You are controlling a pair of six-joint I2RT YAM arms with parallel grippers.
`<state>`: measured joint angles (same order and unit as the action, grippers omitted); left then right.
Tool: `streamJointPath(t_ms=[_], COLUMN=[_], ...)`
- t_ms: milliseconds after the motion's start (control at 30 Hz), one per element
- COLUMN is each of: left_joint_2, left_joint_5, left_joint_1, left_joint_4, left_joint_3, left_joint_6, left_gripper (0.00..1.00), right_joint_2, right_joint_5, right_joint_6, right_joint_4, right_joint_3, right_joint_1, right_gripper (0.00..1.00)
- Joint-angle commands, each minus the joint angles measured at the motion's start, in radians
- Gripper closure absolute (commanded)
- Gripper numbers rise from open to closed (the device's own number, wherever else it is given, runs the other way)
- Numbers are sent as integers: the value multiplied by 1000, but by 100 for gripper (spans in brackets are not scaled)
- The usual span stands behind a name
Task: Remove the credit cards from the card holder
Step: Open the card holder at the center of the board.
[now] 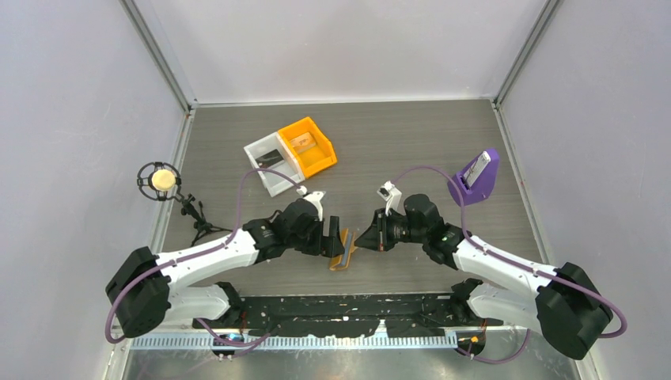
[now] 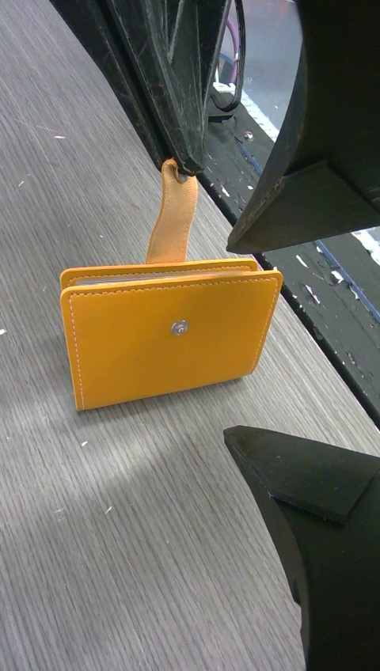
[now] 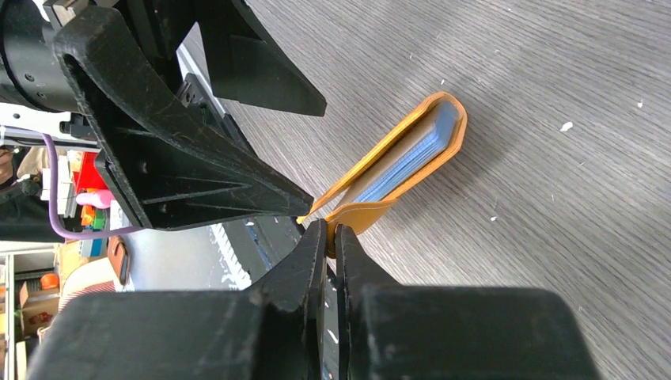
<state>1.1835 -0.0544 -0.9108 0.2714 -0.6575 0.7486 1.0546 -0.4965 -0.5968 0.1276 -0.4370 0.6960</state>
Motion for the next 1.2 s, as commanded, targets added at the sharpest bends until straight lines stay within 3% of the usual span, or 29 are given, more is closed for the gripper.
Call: streamJointPath(t_ms=[0,233,367,533,700,733,967,1167], left_joint_2=[13,24,70,100,46,36,-42,-61], left_joint_5=[-4,0,15,45,106,116,106,121], left_joint_1=[-5,-5,-4,-4,-4,-4,-3,-4], left_joint_4=[-30,-26,-31,2,6,8,-89,-141], left_joint_3=[-46,-61,-64,-67,-12,-1,123,178], left_joint_6=[-30,-42,-52,-58,-50,-44,65,123], left_gripper=[17,16,24,51,95,100,100,100], right_joint_2=[0,-3,7,5,18,34,21,-61], right_joint_5=[-11,-18,-18,7,83,87,89,96], right_joint_6=[11,9,22,44,130,140,167,46], right_joint_4=[42,38,23,2,-81,-94,-329,-347], right_joint_3=[-50,-59,-68,-65,-50,-47,-177,-210], right_joint_1=[-1,0,0,-3,-57,-89,-141,-82], right_gripper=[95,95,95,95,93,90,61,54])
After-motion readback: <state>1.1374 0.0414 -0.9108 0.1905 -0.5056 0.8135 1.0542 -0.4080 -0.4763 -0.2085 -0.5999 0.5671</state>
